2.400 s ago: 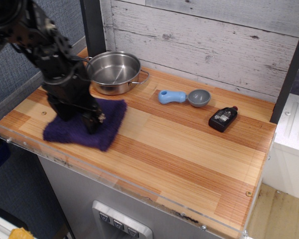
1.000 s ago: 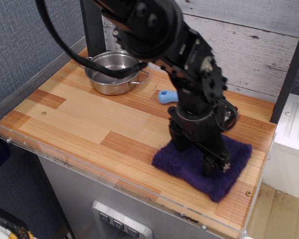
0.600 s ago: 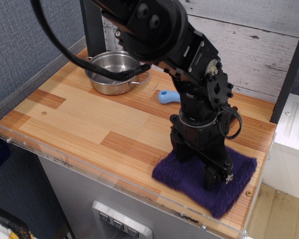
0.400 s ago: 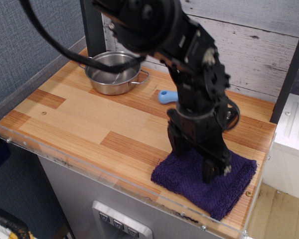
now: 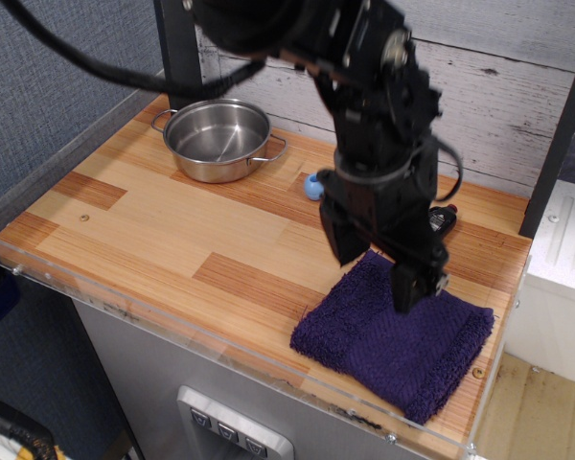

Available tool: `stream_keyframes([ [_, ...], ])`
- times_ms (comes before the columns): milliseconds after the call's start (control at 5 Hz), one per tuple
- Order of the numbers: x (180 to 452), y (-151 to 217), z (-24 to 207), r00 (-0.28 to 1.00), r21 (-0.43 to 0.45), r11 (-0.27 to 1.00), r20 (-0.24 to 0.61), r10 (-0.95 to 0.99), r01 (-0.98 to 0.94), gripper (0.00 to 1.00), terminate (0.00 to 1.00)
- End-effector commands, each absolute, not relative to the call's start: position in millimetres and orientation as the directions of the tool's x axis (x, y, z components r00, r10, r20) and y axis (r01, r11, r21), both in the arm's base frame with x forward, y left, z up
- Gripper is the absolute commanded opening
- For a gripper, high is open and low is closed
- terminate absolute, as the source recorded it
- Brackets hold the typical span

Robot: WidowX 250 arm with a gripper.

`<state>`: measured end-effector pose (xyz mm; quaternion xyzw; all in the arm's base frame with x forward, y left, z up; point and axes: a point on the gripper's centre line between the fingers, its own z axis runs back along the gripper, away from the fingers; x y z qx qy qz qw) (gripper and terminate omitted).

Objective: Move the purple cloth straight over the right side

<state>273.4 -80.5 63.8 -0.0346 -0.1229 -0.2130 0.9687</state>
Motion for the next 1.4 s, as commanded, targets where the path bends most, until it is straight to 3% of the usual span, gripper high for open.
stream_keyframes([
  [0, 259.6, -69.1, 123.0, 0.856, 0.004, 0.928, 0.384, -0.346, 0.373, 1.00, 0.00],
  [1000, 259.6, -69.1, 123.0, 0.856, 0.004, 0.928, 0.384, -0.346, 0.373, 1.00, 0.00],
  [1200, 259.6, -69.1, 123.0, 0.856, 0.004, 0.928, 0.384, -0.346, 0.373, 1.00, 1.00],
])
